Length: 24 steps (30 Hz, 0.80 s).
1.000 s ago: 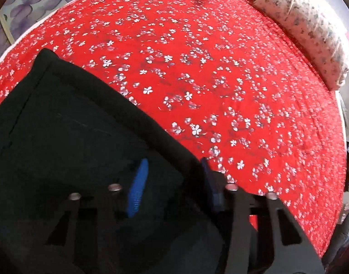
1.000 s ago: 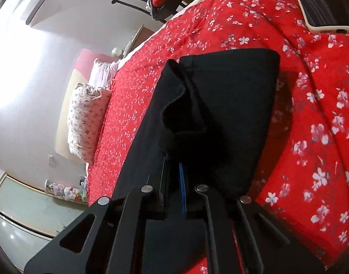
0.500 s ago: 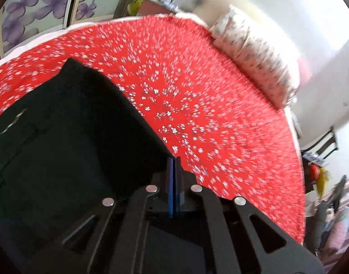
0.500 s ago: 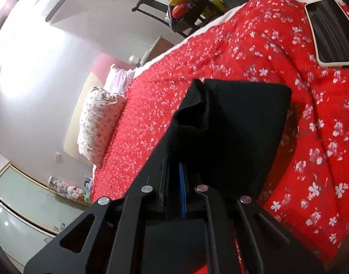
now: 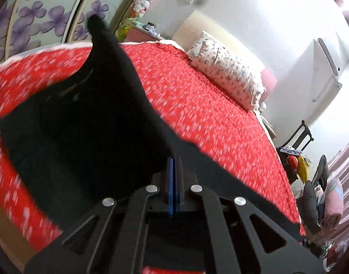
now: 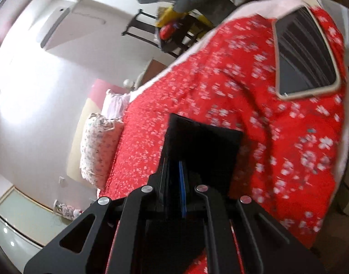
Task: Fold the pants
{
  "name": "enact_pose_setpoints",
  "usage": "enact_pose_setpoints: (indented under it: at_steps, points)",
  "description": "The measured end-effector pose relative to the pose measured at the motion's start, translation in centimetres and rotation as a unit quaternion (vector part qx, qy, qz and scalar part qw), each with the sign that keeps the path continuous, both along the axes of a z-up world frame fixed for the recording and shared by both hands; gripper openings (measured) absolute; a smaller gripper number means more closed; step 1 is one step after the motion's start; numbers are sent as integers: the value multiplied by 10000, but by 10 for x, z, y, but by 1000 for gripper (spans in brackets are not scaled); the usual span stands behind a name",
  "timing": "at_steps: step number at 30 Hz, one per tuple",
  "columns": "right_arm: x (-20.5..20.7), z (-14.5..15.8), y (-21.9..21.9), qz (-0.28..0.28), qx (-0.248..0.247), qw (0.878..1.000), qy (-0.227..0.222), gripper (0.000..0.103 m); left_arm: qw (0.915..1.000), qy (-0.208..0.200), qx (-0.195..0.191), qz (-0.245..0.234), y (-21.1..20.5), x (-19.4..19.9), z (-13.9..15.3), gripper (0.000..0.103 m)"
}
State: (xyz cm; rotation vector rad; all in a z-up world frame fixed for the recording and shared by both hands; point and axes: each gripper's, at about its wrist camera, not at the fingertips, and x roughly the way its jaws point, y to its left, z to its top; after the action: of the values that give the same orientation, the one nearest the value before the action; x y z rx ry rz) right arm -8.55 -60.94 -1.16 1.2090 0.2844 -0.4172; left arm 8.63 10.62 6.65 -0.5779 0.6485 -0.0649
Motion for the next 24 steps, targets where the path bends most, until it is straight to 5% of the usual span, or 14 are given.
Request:
enact_pose_setpoints:
  at_steps: [5,8,10,12,20,24]
  points:
    - [-5,-12,0,16,81,9985,542,8,9996,238,117,24,1,-22,-34,3]
    - [-8,-14,1,46,84,9977,669,8,9994,304,9,151,12,-27,-39,15]
    - [-12,-15,3,83,198,9975,668,9,9989,227,-198,366,28,-31,-35,54]
    - [-16,-19,2,80,370,9973,624,9,9960,160,-531,705,50,-33,-29,69]
    - [-29,-10,9,-40,395,9977,547,9,9772,789,-1779,851,115,1,-47,70]
    - [-24,12,27,296,-21,9990,347,14,9721,889,-1919,1015,127,9,-54,70]
